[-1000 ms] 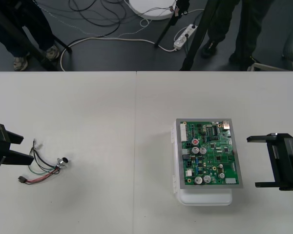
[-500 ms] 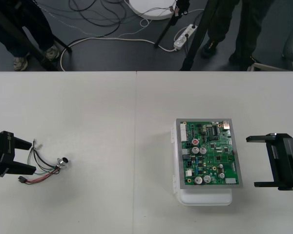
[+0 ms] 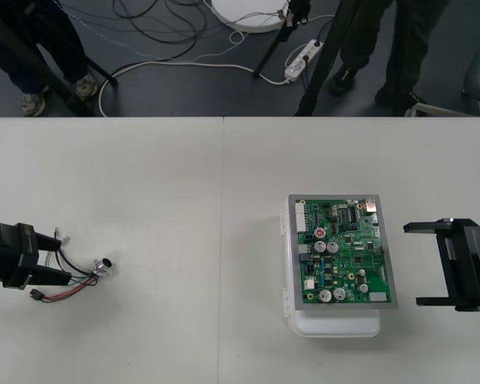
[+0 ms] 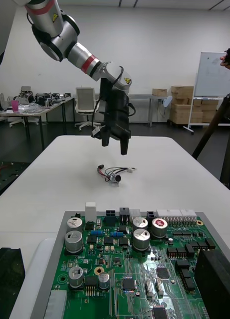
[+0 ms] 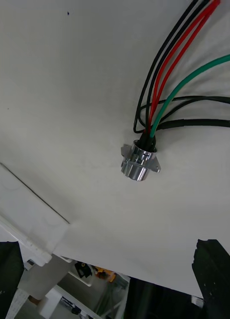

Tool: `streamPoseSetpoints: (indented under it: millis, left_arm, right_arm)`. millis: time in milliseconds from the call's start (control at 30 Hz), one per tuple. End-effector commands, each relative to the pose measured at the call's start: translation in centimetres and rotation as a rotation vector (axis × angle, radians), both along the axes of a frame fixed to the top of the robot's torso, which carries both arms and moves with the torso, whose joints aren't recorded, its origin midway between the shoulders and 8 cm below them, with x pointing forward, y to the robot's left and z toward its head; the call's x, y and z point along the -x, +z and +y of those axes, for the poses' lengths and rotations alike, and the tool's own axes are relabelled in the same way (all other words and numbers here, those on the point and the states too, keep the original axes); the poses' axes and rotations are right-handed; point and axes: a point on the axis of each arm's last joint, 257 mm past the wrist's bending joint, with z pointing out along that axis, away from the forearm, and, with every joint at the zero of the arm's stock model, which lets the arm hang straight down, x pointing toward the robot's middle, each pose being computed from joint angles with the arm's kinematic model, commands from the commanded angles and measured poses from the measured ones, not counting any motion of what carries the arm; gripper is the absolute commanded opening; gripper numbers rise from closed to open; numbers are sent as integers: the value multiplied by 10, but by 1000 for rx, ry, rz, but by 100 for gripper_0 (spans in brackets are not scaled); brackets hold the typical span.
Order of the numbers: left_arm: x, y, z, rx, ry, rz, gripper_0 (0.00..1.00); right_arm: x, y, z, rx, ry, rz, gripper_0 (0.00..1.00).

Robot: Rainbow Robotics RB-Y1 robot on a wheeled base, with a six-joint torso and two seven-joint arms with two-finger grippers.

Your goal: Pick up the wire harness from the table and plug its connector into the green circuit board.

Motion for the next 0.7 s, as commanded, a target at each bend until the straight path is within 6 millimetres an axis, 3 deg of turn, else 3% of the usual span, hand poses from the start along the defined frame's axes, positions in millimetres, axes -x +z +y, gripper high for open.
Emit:
streamPoseSetpoints:
  millis: [33, 700]
  left_arm:
    - [-12, 3, -13, 16, -43, -32, 100]
    - [-30, -20, -25, 18, -14, -30, 100]
  right_arm:
    - [-3, 8, 9, -28, 24, 13, 100]
    - [-8, 13, 9, -48, 8, 7, 100]
